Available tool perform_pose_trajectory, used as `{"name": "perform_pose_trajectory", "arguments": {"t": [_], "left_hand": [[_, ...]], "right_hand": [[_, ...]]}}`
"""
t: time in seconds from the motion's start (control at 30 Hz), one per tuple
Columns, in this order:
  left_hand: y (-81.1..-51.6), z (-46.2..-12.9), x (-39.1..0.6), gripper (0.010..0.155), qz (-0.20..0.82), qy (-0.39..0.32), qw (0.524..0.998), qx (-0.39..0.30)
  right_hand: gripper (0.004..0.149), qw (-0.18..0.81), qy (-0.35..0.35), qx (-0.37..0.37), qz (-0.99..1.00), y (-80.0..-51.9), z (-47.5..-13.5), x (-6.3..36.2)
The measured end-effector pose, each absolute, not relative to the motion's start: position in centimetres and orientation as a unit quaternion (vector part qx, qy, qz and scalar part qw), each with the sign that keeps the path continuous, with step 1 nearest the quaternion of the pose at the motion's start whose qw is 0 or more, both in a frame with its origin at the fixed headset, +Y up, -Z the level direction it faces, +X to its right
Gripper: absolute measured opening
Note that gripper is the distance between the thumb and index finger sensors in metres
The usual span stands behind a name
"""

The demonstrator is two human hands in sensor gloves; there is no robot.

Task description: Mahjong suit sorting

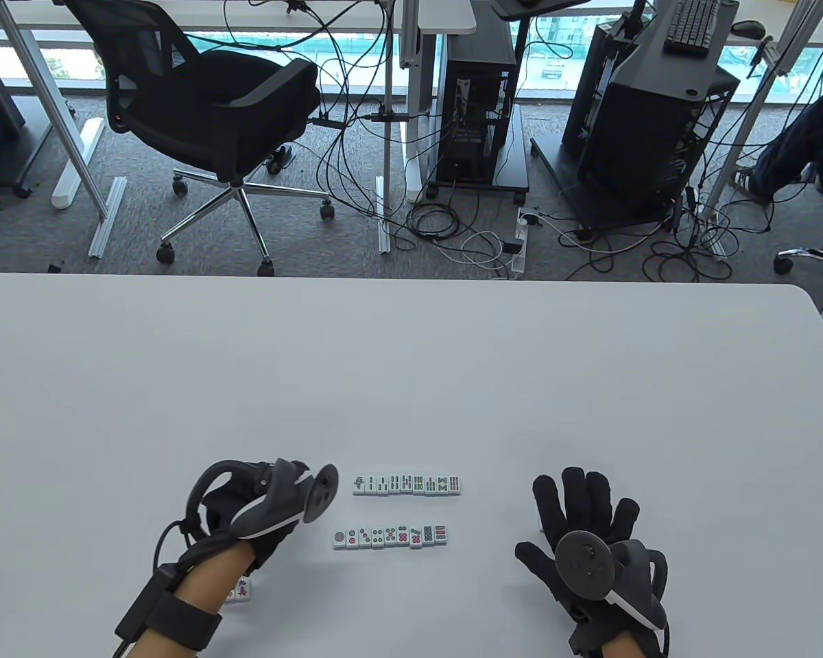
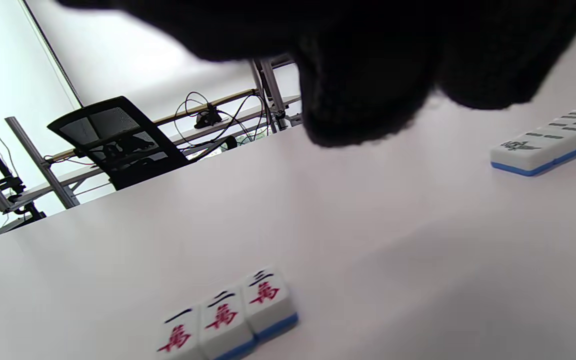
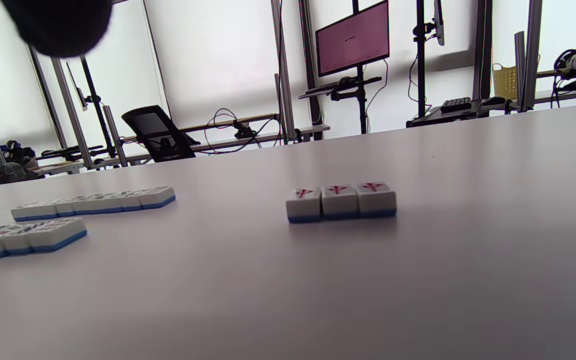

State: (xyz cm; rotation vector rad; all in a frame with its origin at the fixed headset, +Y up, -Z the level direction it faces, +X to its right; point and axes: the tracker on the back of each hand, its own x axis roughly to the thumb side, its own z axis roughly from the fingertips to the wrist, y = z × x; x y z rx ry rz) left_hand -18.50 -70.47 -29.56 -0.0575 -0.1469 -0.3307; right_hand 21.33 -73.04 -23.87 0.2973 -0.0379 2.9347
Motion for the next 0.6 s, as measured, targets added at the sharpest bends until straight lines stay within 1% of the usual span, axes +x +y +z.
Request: {"name": "perform_pose_trajectory", "arguments": {"t": [0.13, 0.27, 0.37, 0.5, 0.6], "left_hand": [[-71.2, -29.9, -22.7, 0.061, -0.168, -0.018, 0.984, -0.056], [-72.8, -30.4, -25.6, 0.064, -0.159, 0.025, 0.984, -0.081], [-73.9, -30.9, -26.5, 0.065, -0.15, 0.037, 0.983, -0.102], [-75.3, -31.4, -26.4, 0.065, -0.15, 0.034, 0.981, -0.12], [-76.1, -31.6, -26.1, 0.061, -0.16, 0.031, 0.979, -0.126]], "right_hand": [[0.085, 0.093, -0.011, 0.098, 0.991, -73.0, -23.9, 21.4], [0.084, 0.09, -0.008, 0.097, 0.991, -73.1, -23.9, 21.3], [0.084, 0.089, -0.007, 0.095, 0.991, -73.0, -23.9, 21.4], [0.084, 0.091, -0.006, 0.092, 0.992, -73.0, -23.9, 21.5], [0.084, 0.091, -0.004, 0.091, 0.992, -73.1, -24.0, 21.5]]}}
